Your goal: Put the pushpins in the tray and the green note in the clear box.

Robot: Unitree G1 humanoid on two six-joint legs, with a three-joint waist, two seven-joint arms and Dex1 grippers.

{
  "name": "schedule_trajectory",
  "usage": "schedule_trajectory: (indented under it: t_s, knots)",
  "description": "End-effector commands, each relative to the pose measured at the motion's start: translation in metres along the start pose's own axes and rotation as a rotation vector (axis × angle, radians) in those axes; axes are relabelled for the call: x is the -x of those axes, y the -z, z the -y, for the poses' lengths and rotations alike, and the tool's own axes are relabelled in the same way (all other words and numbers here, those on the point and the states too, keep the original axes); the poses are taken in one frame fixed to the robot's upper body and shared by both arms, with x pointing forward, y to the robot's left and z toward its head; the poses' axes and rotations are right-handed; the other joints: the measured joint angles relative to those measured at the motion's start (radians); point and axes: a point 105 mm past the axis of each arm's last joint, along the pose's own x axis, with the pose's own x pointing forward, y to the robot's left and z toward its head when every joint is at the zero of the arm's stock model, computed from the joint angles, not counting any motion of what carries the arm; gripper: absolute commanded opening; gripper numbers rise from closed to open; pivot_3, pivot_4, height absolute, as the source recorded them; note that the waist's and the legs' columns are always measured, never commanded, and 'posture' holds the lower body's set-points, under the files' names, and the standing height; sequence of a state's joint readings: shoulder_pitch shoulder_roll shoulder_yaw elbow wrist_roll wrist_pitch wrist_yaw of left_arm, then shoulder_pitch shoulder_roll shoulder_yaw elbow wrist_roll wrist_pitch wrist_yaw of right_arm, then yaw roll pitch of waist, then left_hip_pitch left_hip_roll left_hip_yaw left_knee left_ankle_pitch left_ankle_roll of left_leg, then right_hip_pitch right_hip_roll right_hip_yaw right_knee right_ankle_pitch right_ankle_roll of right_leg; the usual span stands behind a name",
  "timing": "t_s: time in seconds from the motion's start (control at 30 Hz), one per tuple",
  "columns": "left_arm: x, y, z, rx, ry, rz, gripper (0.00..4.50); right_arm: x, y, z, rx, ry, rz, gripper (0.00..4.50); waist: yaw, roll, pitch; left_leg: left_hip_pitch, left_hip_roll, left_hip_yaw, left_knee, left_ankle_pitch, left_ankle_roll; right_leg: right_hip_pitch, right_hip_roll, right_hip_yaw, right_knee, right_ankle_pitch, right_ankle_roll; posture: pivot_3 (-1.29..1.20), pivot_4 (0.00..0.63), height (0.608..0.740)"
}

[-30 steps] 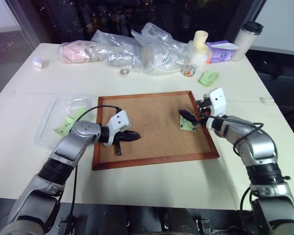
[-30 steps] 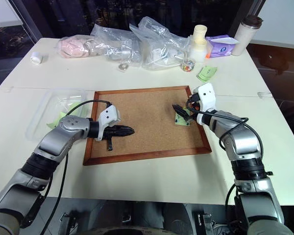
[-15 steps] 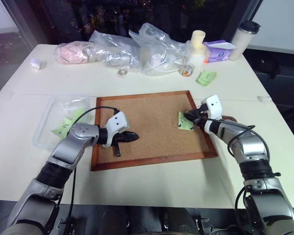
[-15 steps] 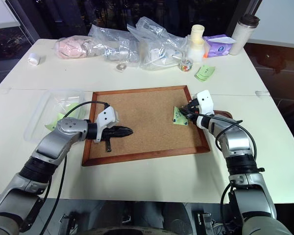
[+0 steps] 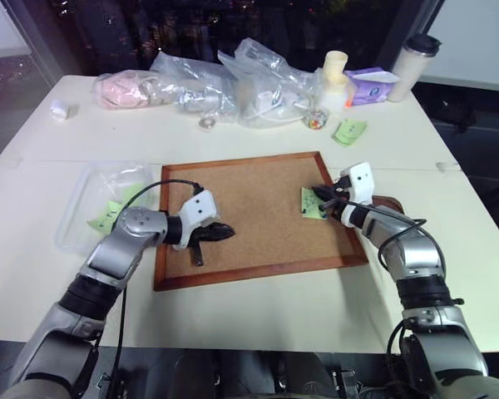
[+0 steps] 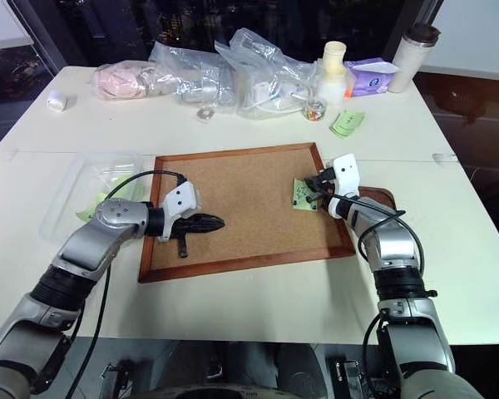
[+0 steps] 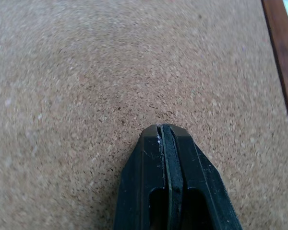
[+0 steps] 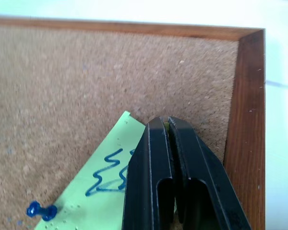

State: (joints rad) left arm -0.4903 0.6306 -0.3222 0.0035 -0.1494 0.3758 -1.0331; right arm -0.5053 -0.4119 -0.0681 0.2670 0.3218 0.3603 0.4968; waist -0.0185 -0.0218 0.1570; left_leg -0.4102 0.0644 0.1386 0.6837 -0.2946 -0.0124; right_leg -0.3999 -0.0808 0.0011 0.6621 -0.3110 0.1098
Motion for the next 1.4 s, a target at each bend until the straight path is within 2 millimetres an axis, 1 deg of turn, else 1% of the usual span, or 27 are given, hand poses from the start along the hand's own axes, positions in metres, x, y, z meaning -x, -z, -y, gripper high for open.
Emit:
schedule_trajectory:
  t_s: [0.03, 0.23, 0.37, 0.43, 0.5, 0.67, 0.8, 0.9, 1.0, 1.03, 1.07, 1.1, 1.13, 1.23, 1.33, 1.37, 1.4]
  knots:
    - [-0.003, 0.032, 0.013, 0.044, 0.057, -0.119, 0.0, 0.012, -0.05, 0.021, 0.056, 0.099, 0.186, 0.04, 0.001, 0.002, -0.001, 0.0, 0.0, 0.0, 0.0, 0.0, 0.0, 0.0, 0.0, 0.0, 0.0, 0.0, 0.0, 0.0, 0.15, 0.735]
    - [-0.004, 0.025, 0.01, 0.055, 0.047, -0.086, 0.0, 0.021, -0.049, 0.026, 0.051, 0.138, 0.192, 0.04, -0.001, 0.004, -0.003, 0.002, 0.0, 0.001, -0.001, 0.0, 0.0, 0.002, 0.0, 0.0, 0.0, 0.0, 0.0, 0.0, 0.15, 0.735]
    - [-0.005, 0.017, 0.009, 0.064, 0.034, -0.033, 0.0, 0.044, -0.041, 0.051, 0.066, 0.279, 0.158, 0.04, 0.003, 0.004, -0.003, 0.002, 0.0, 0.0, 0.0, 0.0, 0.0, 0.002, 0.0, 0.0, 0.0, 0.0, 0.0, 0.0, 0.15, 0.735]
    - [-0.006, 0.01, 0.01, 0.074, 0.043, 0.006, 0.0, 0.058, -0.031, 0.064, 0.073, 0.346, 0.114, 0.04, 0.004, 0.004, -0.003, 0.002, 0.0, 0.001, 0.0, 0.0, 0.0, 0.002, 0.0, 0.0, 0.0, 0.0, 0.0, 0.0, 0.15, 0.735]
    - [-0.007, 0.006, 0.012, 0.079, 0.054, 0.031, 0.0, 0.07, -0.02, 0.073, 0.069, 0.386, 0.076, 0.04, 0.005, 0.004, -0.003, 0.002, 0.0, 0.0, 0.0, 0.0, 0.0, 0.002, -0.001, 0.0, -0.001, 0.0, 0.0, 0.0, 0.15, 0.735]
    - [-0.01, 0.005, 0.016, 0.073, 0.079, 0.037, 0.0, 0.091, 0.002, 0.076, 0.059, 0.427, 0.005, 0.04, 0.003, 0.005, -0.003, 0.002, 0.0, 0.0, -0.001, 0.0, 0.0, 0.002, 0.0, 0.0, -0.001, 0.0, 0.0, 0.0, 0.15, 0.735]
    - [-0.011, 0.005, 0.017, 0.07, 0.085, 0.032, 0.0, 0.098, 0.009, 0.073, 0.044, 0.434, -0.019, 0.04, 0.005, 0.005, -0.003, 0.002, 0.0, 0.0, -0.001, 0.0, 0.0, 0.002, 0.0, 0.0, -0.001, 0.0, 0.0, 0.0, 0.15, 0.735]
    - [-0.011, 0.007, 0.017, 0.065, 0.089, 0.025, 0.0, 0.102, 0.015, 0.076, 0.035, 0.458, -0.037, 0.89, 0.005, 0.005, -0.003, 0.002, 0.0, 0.0, -0.001, 0.0, 0.0, 0.002, 0.0, 0.0, -0.001, 0.0, 0.0, 0.0, 0.15, 0.735]
    - [-0.011, 0.007, 0.015, 0.064, 0.086, 0.023, 0.0, 0.103, 0.014, 0.077, 0.029, 0.469, -0.027, 2.34, 0.005, 0.005, -0.003, 0.002, -0.001, 0.0, -0.001, 0.0, 0.0, 0.002, 0.0, 0.0, -0.001, 0.0, 0.0, 0.0, 0.15, 0.735]
    - [-0.012, 0.007, 0.015, 0.065, 0.086, 0.023, 0.0, 0.104, 0.013, 0.078, 0.028, 0.472, -0.019, 2.95, 0.005, 0.005, -0.003, 0.002, -0.001, 0.0, -0.001, 0.0, 0.0, 0.002, 0.0, 0.0, -0.001, 0.0, 0.0, 0.0, 0.15, 0.735]
    - [-0.012, 0.008, 0.015, 0.065, 0.086, 0.022, 0.0, 0.104, 0.012, 0.078, 0.027, 0.474, -0.014, 3.32, 0.005, 0.005, -0.003, 0.002, -0.001, 0.0, -0.001, 0.0, 0.0, 0.002, 0.0, 0.0, -0.001, 0.0, 0.0, 0.0, 0.15, 0.735]
    - [-0.012, 0.008, 0.015, 0.066, 0.086, 0.022, 0.0, 0.104, 0.01, 0.078, 0.027, 0.479, -0.007, 3.8, 0.005, 0.005, -0.003, 0.002, -0.001, 0.0, -0.001, 0.0, 0.0, 0.002, 0.0, 0.0, -0.001, 0.0, 0.0, 0.0, 0.15, 0.735]
    - [-0.012, 0.008, 0.015, 0.066, 0.085, 0.021, 0.0, 0.105, 0.01, 0.078, 0.027, 0.481, -0.003, 4.41, 0.005, 0.005, -0.003, 0.002, -0.001, 0.0, -0.001, 0.0, 0.0, 0.002, 0.0, 0.0, -0.001, 0.0, 0.0, 0.0, 0.15, 0.735]
    - [-0.013, 0.009, 0.015, 0.067, 0.085, 0.021, 0.0, 0.106, 0.005, 0.078, 0.024, 0.487, 0.022, 4.41, 0.006, 0.005, -0.003, 0.002, -0.001, 0.0, -0.001, 0.0, 0.0, 0.002, 0.0, 0.0, -0.001, 0.0, 0.0, 0.0, 0.15, 0.735]
    - [-0.013, 0.009, 0.015, 0.067, 0.083, 0.021, 0.0, 0.107, -0.011, 0.078, 0.023, 0.489, 0.092, 4.41, 0.006, 0.005, -0.003, 0.002, -0.001, 0.0, -0.001, 0.0, 0.0, 0.003, 0.0, 0.0, -0.001, 0.0, 0.0, 0.0, 0.15, 0.735]
    - [-0.013, 0.009, 0.015, 0.067, 0.082, 0.02, 0.0, 0.106, -0.016, 0.075, 0.021, 0.477, 0.113, 4.41, 0.006, 0.005, -0.003, 0.002, -0.001, 0.0, -0.001, 0.0, 0.0, 0.003, 0.0, 0.0, -0.001, 0.0, 0.0, 0.0, 0.15, 0.735]
    - [-0.013, 0.009, 0.014, 0.067, 0.081, 0.019, 0.0, 0.103, -0.021, 0.069, 0.02, 0.436, 0.134, 4.41, 0.006, 0.005, -0.003, 0.002, -0.001, 0.0, -0.001, 0.0, 0.0, 0.003, 0.0, 0.0, -0.001, 0.0, 0.0, 0.0, 0.15, 0.735]
